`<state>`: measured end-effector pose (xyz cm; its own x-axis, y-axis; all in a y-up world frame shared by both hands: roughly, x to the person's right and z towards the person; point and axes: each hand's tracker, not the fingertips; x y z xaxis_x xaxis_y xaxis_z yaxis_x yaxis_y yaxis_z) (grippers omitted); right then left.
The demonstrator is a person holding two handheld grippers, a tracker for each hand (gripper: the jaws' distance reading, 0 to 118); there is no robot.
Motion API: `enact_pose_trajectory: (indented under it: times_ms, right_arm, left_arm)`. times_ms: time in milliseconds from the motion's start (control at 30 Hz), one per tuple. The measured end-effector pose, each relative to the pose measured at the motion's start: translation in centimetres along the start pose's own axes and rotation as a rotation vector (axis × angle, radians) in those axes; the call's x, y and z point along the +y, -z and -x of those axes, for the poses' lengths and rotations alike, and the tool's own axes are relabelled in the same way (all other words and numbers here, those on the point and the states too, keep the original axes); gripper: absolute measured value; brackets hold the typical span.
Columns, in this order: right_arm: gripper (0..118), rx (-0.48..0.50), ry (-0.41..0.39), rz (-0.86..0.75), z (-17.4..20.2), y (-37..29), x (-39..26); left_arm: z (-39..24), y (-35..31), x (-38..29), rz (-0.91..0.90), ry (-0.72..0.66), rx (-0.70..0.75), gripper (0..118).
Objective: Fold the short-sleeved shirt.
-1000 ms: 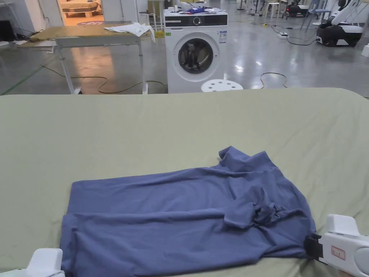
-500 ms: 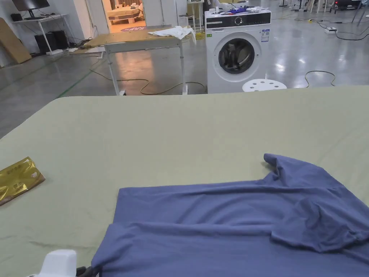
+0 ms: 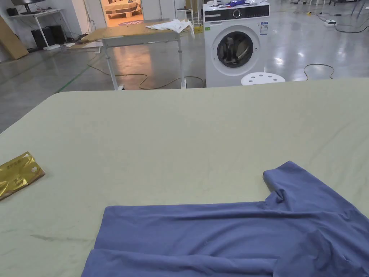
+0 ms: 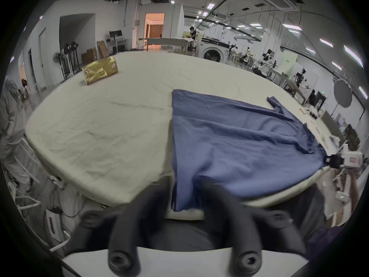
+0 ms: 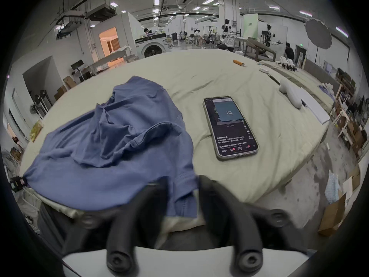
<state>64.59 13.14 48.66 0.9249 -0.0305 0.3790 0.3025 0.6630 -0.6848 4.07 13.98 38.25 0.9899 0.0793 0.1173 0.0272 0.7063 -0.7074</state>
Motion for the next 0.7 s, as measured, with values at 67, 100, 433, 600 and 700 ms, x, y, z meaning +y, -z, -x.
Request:
enact_pose_trajectory:
  times_ms: [67,100,433,600,700]
  right_arm:
    - [58,0.026,-0.011,-0.056,0.1,-0.8,0.1]
    - [58,0.050,-0.005,-0.089,0.2,-1.3,0.3]
    - [58,0.276,-0.052,-0.461,4.2,-8.3,2.9]
    - [9,0.369,-0.039,-0.476,5.6,-8.4,3.0]
    - [1,0.372,-0.054,-0.462,6.4,-7.9,3.1]
  left_arm:
    - [-0.6,-0.8,0.0,-0.073,0.072,0.037,76]
    - [-1.0,-1.4,0.1,-0.126,0.099,0.034,83]
    - [-8.6,-7.4,2.7,-0.534,0.183,-0.033,83]
    - [-11.2,-8.6,3.0,-0.580,0.218,-0.090,43]
    - [-12.3,-9.1,2.8,-0.602,0.230,-0.105,0]
